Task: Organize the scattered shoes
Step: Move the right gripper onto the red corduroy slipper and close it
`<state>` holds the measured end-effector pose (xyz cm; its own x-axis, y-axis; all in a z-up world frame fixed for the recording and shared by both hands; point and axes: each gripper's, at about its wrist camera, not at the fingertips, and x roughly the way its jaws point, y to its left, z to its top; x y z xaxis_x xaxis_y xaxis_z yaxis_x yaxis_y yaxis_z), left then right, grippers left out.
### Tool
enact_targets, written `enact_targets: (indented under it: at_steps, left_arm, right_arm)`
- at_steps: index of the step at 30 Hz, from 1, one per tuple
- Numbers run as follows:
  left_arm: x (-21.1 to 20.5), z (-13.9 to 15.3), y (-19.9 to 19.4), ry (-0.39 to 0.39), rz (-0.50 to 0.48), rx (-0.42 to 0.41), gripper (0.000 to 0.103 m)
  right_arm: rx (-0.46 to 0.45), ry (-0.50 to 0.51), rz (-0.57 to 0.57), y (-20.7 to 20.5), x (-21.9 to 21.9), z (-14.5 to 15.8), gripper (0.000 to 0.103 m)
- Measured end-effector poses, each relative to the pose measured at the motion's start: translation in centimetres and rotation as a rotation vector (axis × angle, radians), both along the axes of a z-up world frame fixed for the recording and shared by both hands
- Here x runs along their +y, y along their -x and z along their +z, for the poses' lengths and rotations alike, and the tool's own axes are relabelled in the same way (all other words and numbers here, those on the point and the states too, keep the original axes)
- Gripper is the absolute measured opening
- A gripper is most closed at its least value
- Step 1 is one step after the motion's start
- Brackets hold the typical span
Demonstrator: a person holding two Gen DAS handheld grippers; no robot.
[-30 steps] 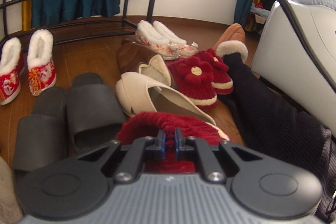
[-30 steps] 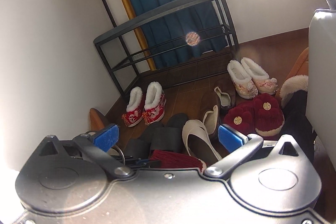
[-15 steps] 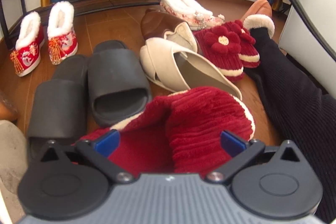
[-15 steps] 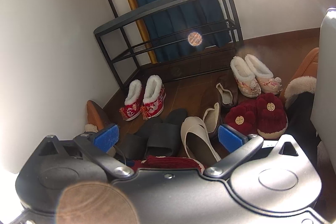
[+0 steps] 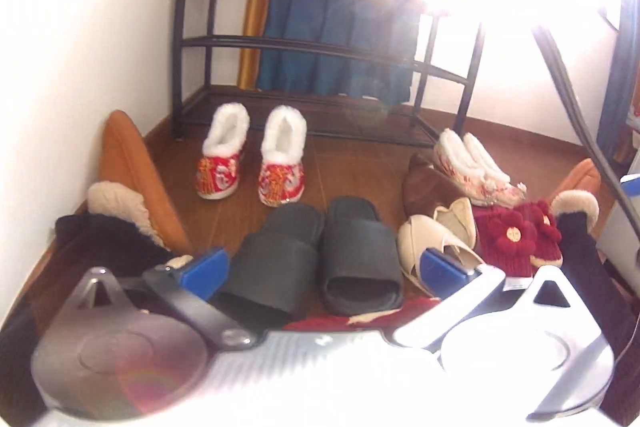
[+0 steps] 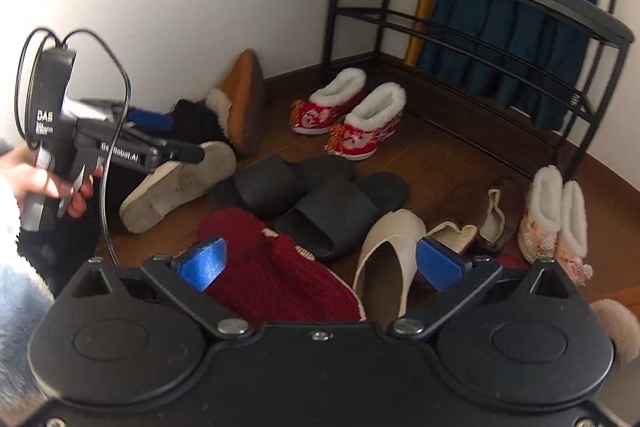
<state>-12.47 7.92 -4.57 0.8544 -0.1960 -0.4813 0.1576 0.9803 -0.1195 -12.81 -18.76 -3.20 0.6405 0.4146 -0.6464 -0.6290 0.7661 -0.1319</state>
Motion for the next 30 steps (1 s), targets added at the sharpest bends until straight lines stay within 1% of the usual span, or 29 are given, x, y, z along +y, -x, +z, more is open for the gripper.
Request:
enact_targets:
  at_steps: [2, 3, 6, 8, 9, 10, 12, 14, 15, 17, 18, 21, 24, 26, 28, 30]
  left_arm:
    - [-0.1, 0.2, 0.6, -0.014, -0.009, -0.010, 0.102]
    - [-0.2, 0.2, 0.9, -0.022, -0.008, -0.011, 0.102]
    - [0.0, -0.2, 1.5, -0.023, 0.017, -0.007, 0.102]
    - [0.3, -0.7, 1.7, -0.024, 0.055, 0.017, 0.102]
    - [0.6, -0.9, 1.8, -0.021, 0.077, 0.025, 0.102]
    - [0.8, -1.1, 1.9, -0.016, 0.091, 0.031, 0.102]
    - [1.3, -1.2, 1.9, -0.004, 0.111, 0.038, 0.102]
    - [1.5, -1.2, 1.9, -0.007, 0.122, 0.030, 0.102]
    - [1.6, -1.2, 2.0, -0.011, 0.120, 0.027, 0.102]
    - [1.5, -1.4, 1.9, -0.012, 0.115, 0.032, 0.102]
    - [1.5, -1.5, 2.0, -0.010, 0.111, 0.036, 0.103]
    - [1.3, -1.8, 2.0, -0.012, 0.104, 0.039, 0.103]
    - [1.2, -1.9, 1.9, -0.012, 0.105, 0.037, 0.102]
    - [1.1, -2.0, 1.9, -0.019, 0.103, 0.037, 0.102]
    - [1.3, -2.0, 2.0, -0.016, 0.106, 0.038, 0.102]
    - [1.5, -2.1, 2.1, -0.010, 0.113, 0.038, 0.102]
  right_arm:
    - [0.029, 0.074, 0.089, -1.4, 2.1, -1.5, 0.103]
    - [0.046, 0.107, 0.124, -2.0, 4.5, -2.6, 0.103]
    - [0.066, 0.170, 0.214, -3.6, 6.5, -5.1, 0.103]
    - [0.070, 0.222, 0.254, -4.2, 7.5, -6.3, 0.094]
    - [0.071, 0.246, 0.275, -4.6, 7.9, -6.8, 0.081]
    - [0.075, 0.266, 0.290, -5.2, 8.2, -7.3, 0.062]
    - [0.084, 0.292, 0.293, -6.4, 8.5, -7.9, 0.034]
    - [0.081, 0.336, 0.282, -7.6, 8.6, -8.6, 0.036]
    - [0.071, 0.369, 0.280, -8.0, 8.8, -9.1, 0.041]
    - [0.066, 0.406, 0.288, -8.4, 9.0, -9.5, 0.059]
    - [0.070, 0.414, 0.295, -8.6, 9.1, -9.5, 0.071]
    - [0.079, 0.424, 0.346, -8.8, 9.6, -9.5, 0.072]
    - [0.095, 0.449, 0.390, -9.1, 10.4, -10.0, 0.071]
    - [0.120, 0.458, 0.390, -9.6, 10.7, -10.4, 0.066]
    - [0.165, 0.463, 0.381, -10.5, 11.0, -10.8, 0.040]
    - [0.199, 0.476, 0.369, -11.0, 11.1, -11.3, 0.033]
